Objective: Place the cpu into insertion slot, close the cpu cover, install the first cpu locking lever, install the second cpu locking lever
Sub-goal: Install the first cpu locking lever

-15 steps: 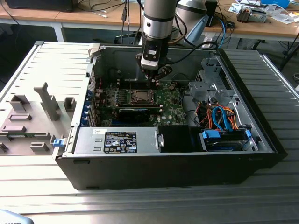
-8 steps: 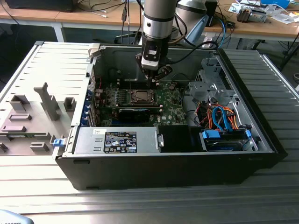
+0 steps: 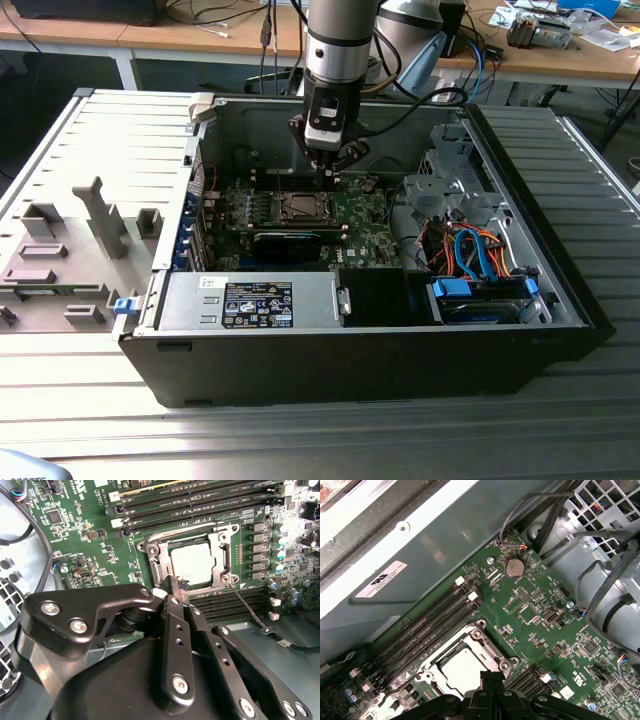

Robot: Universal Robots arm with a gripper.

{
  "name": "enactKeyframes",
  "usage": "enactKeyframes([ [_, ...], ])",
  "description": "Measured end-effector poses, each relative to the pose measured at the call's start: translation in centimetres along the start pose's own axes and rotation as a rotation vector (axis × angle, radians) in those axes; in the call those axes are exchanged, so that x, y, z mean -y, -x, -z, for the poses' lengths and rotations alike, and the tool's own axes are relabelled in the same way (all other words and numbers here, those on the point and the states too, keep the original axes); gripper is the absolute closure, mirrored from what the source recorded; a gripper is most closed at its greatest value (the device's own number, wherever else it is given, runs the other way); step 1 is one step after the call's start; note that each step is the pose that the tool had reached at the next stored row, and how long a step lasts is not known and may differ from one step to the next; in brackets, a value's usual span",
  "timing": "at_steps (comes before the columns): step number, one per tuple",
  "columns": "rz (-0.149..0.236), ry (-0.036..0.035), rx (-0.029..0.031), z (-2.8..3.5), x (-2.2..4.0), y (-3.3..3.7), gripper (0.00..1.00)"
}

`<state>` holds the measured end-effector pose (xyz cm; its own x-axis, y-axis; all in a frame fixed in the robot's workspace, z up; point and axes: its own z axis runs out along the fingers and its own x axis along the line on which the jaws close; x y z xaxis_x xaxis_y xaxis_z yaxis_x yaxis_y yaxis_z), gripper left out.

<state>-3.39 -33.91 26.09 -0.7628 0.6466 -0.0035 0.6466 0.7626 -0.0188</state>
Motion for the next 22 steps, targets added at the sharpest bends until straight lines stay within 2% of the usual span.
enactKeyframes([
  [22, 0.026, 0.0001, 0.0005, 0.0, 0.0, 0.0, 0.89],
])
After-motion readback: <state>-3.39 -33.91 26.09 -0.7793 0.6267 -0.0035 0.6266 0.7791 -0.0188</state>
